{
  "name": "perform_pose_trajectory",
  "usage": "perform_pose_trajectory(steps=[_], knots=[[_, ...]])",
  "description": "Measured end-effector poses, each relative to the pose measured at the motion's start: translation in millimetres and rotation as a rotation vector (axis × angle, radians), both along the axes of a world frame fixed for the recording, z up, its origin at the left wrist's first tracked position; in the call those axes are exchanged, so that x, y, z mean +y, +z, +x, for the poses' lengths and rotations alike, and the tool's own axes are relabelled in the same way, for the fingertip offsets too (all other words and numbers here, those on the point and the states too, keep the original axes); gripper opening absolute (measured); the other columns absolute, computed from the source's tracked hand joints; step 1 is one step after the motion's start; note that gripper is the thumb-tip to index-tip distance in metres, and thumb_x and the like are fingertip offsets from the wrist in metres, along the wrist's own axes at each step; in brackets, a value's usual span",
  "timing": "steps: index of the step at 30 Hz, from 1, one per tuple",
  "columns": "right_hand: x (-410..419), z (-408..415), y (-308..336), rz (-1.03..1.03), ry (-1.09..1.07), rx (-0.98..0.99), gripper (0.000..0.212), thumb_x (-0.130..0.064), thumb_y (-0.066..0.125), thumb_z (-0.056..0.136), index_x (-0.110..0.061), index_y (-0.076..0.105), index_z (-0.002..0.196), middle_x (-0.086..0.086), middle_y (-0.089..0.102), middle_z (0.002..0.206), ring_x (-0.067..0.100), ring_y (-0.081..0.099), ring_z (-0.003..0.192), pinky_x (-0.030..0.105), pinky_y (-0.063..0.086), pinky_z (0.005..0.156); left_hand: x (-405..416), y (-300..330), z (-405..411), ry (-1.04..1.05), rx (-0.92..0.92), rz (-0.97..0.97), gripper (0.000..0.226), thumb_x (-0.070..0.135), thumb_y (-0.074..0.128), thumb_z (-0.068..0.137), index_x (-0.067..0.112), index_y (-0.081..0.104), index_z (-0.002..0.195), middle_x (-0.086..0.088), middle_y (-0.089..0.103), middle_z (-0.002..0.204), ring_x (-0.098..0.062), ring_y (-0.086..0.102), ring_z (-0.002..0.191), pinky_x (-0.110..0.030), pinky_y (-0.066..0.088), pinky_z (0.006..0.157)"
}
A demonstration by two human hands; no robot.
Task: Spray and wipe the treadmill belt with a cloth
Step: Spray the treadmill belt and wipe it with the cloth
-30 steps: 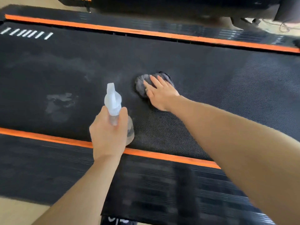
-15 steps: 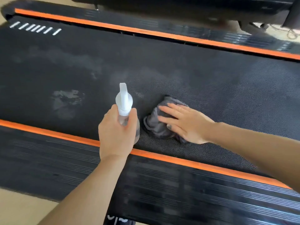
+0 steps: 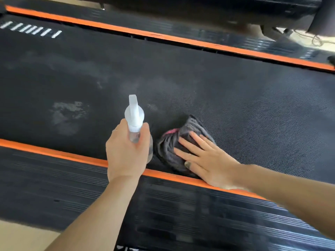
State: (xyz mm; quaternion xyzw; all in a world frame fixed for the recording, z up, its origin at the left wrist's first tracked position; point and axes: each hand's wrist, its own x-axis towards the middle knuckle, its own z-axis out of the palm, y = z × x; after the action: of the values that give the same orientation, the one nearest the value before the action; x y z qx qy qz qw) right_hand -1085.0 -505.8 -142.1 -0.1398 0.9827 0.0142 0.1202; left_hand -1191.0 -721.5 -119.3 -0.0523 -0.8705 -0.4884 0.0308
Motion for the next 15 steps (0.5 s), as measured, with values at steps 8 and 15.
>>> perform_pose_trajectory(steps=[8,15], knots=[[67,-100,-3,0.230,-0.076,0.058,0.056,-0.035,0.012,0.103,-0.019,0.031,0.153,0.010,0.030,0.160,0.039,0.021,0.147,0.055,0.025,0.118,2,1,0,0.010,0.032,-0.003,0.028,0.043,0.054,0.095,0.016,0.056,0.087,0.006,0.059,0.077,-0.020,0.055,0.083,-0.031,0.040,0.078],[43,-71,-13,0.092,-0.121,0.053,0.052,-0.030,0.020,0.103,-0.010,0.049,0.142,0.016,0.029,0.160,0.047,0.014,0.148,0.064,0.017,0.117,1,3,1,0.013,0.022,-0.012,0.028,0.042,0.052,0.095,0.016,0.054,0.084,0.006,0.057,0.075,-0.016,0.050,0.077,-0.026,0.035,0.076]])
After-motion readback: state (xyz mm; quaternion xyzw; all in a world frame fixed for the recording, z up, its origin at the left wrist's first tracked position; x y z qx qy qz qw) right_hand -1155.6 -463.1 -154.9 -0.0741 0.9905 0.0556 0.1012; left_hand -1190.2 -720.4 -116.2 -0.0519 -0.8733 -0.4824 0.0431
